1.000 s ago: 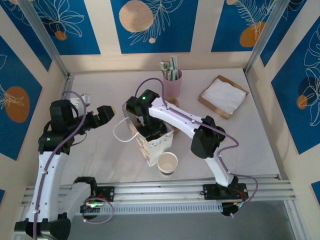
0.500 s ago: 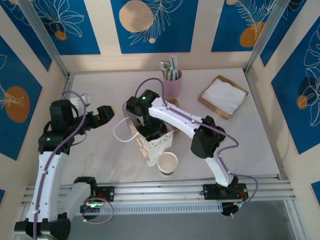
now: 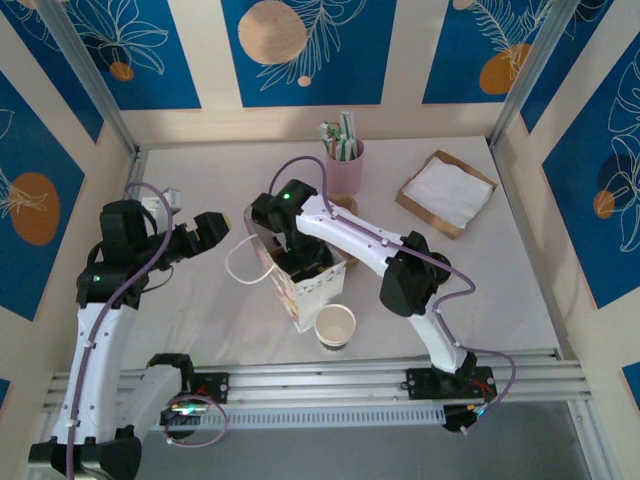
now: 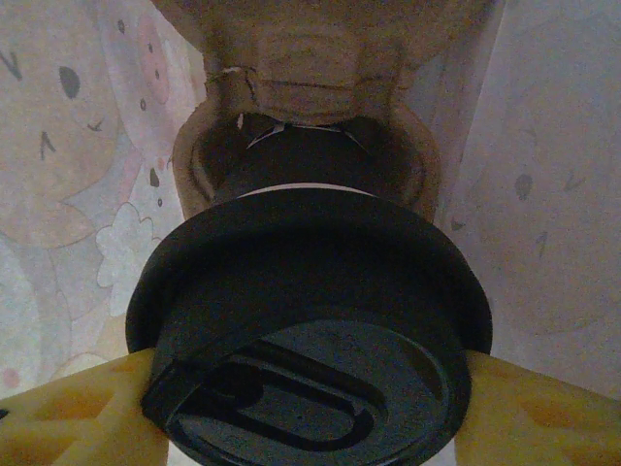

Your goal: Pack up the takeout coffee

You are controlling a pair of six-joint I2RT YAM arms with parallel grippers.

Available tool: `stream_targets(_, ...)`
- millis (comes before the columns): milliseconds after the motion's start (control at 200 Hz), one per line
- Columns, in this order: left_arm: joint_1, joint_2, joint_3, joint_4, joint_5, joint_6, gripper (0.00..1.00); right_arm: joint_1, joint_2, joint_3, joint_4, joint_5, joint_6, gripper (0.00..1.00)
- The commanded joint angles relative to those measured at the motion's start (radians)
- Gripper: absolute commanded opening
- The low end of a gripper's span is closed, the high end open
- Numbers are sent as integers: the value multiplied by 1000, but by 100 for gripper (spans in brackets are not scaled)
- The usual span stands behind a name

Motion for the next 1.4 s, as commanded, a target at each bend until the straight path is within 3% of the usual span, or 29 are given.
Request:
stream_targets(0, -9, -15, 9, -13, 21, 20, 100, -3, 31, 24, -152, 12, -8, 60)
stream_targets(1396, -8, -19, 20, -31, 20, 29, 100, -3, 64, 7, -130, 22, -16, 60)
